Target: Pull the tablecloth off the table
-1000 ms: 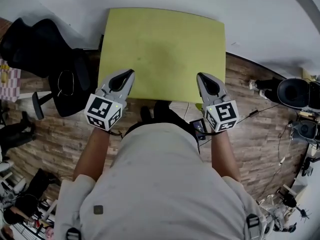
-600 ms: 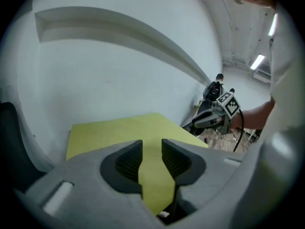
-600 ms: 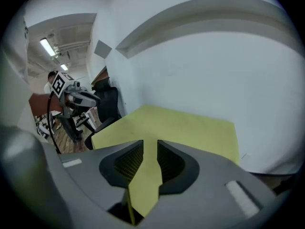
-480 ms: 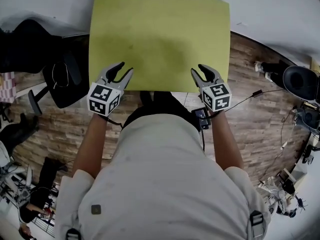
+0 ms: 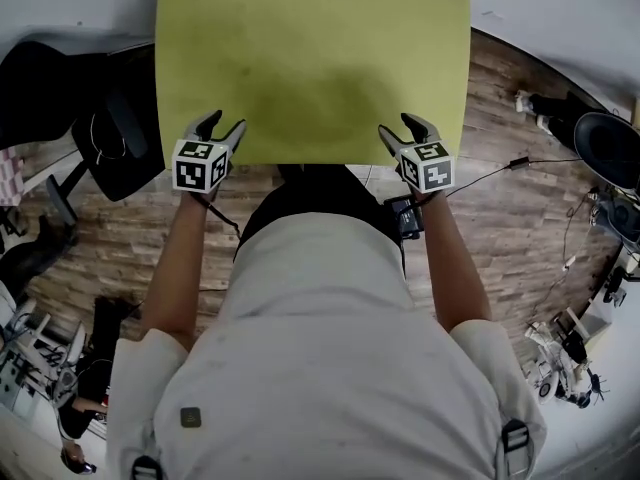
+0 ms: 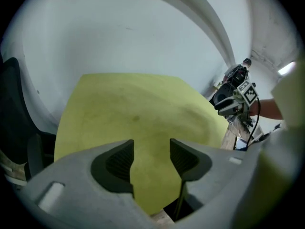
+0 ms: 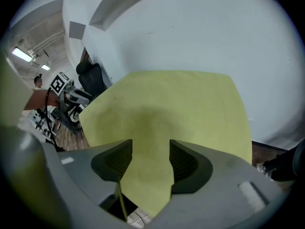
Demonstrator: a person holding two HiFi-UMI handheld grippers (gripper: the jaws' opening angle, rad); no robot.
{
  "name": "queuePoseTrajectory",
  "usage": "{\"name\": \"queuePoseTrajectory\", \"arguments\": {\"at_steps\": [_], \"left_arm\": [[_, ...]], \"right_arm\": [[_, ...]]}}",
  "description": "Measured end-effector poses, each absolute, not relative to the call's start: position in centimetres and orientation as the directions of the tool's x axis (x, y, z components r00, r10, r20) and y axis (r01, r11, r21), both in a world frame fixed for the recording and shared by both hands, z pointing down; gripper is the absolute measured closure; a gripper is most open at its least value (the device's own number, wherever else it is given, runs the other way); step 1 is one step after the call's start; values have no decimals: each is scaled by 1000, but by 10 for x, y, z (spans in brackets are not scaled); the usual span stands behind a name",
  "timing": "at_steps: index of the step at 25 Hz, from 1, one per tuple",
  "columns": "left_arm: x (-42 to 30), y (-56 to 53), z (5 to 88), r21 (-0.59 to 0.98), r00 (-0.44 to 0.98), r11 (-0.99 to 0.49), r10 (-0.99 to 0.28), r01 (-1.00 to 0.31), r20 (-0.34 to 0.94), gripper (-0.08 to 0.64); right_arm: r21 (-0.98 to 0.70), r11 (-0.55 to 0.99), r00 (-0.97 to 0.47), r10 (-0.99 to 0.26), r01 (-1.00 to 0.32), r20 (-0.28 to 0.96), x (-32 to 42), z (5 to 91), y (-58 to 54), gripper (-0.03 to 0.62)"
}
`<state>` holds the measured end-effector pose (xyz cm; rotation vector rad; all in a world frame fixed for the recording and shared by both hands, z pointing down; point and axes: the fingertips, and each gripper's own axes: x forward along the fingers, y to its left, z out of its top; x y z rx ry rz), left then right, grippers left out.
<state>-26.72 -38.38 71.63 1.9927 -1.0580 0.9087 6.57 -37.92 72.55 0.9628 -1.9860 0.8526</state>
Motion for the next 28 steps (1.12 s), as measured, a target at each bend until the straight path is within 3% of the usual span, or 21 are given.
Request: {"name": "queuePoseTrajectory", "arguments": {"at_steps": [13, 19, 25, 28], "left_arm": [[-275, -375, 782, 216, 332, -352, -315, -911, 889, 285], [-284, -376, 789, 103, 226, -346, -337, -933, 914, 350], [-285, -376, 787, 81, 209, -335, -368, -939, 906, 350], [-283, -377, 787, 92, 226, -345, -371, -934, 901, 373]], "right_arm": [[-187, 469, -335, -255, -863, 907, 80, 785, -370, 310], [-109, 502, -273, -266, -858, 925, 82, 789, -369, 336], [-75, 524, -264, -296, -848, 918, 78, 788, -370, 344], [-74, 557, -275, -285, -827, 918, 76, 788, -369, 395]]}}
